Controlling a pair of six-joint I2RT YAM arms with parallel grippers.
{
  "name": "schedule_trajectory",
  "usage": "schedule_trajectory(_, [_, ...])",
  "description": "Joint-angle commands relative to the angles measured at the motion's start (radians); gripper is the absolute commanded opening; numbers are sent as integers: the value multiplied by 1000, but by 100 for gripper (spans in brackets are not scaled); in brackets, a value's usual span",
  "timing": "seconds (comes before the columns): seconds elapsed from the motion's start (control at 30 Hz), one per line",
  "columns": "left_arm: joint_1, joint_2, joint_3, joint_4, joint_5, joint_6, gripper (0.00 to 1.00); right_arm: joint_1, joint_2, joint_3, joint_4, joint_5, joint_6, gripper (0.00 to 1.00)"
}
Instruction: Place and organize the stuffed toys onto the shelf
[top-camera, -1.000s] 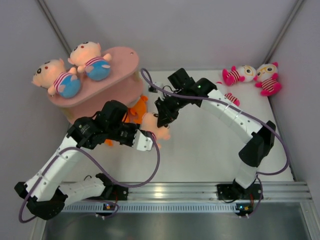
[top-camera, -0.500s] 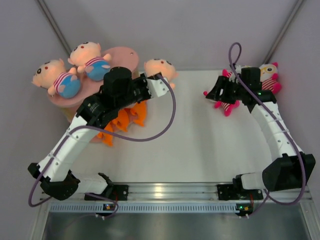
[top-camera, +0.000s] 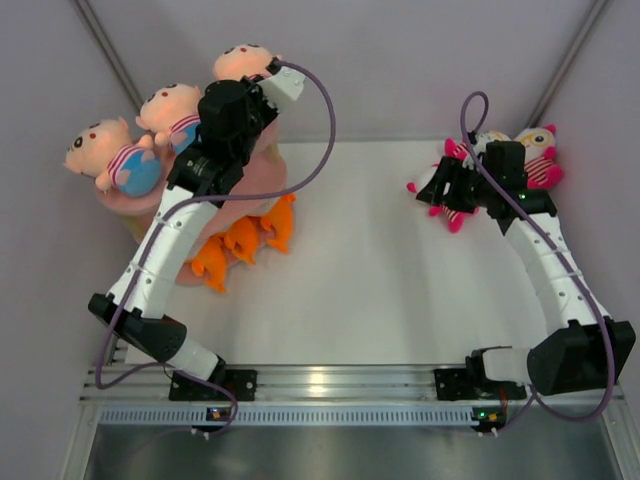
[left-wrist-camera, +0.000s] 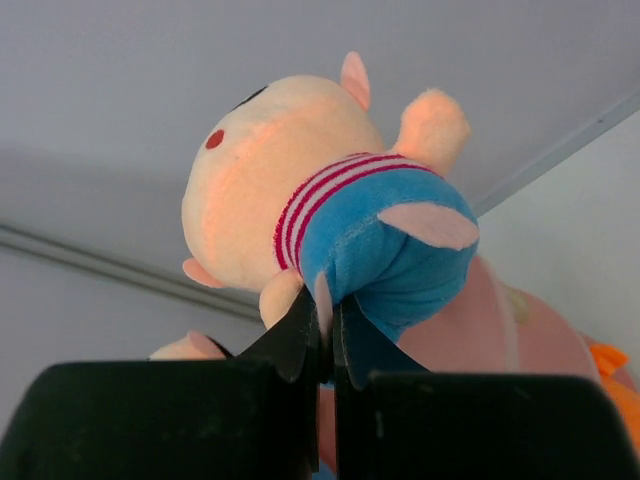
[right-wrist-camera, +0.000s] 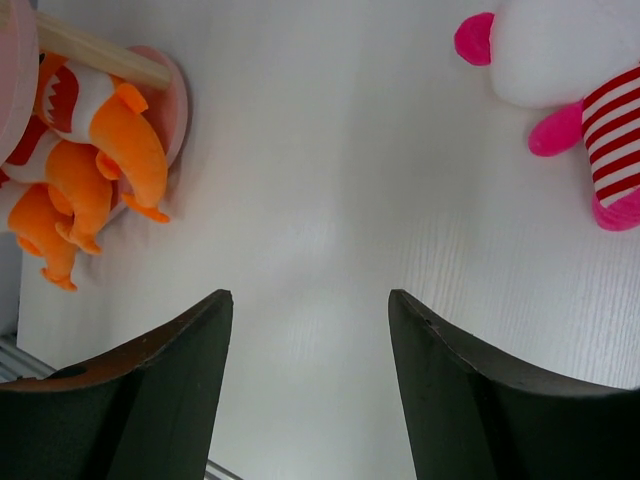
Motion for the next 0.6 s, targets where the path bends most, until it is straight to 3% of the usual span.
schedule_trajectory(0.0, [88, -26, -5, 96, -17, -86, 0, 1, -11, -3, 35, -1, -3, 64])
schedule_trajectory(0.3, [181, -97, -154, 97, 71, -127, 0, 1, -28, -24, 38, 7, -2, 64])
schedule_trajectory(0.57, [184, -166, -216, 91, 99, -151, 0, 3, -20, -20, 37, -1, 0, 64])
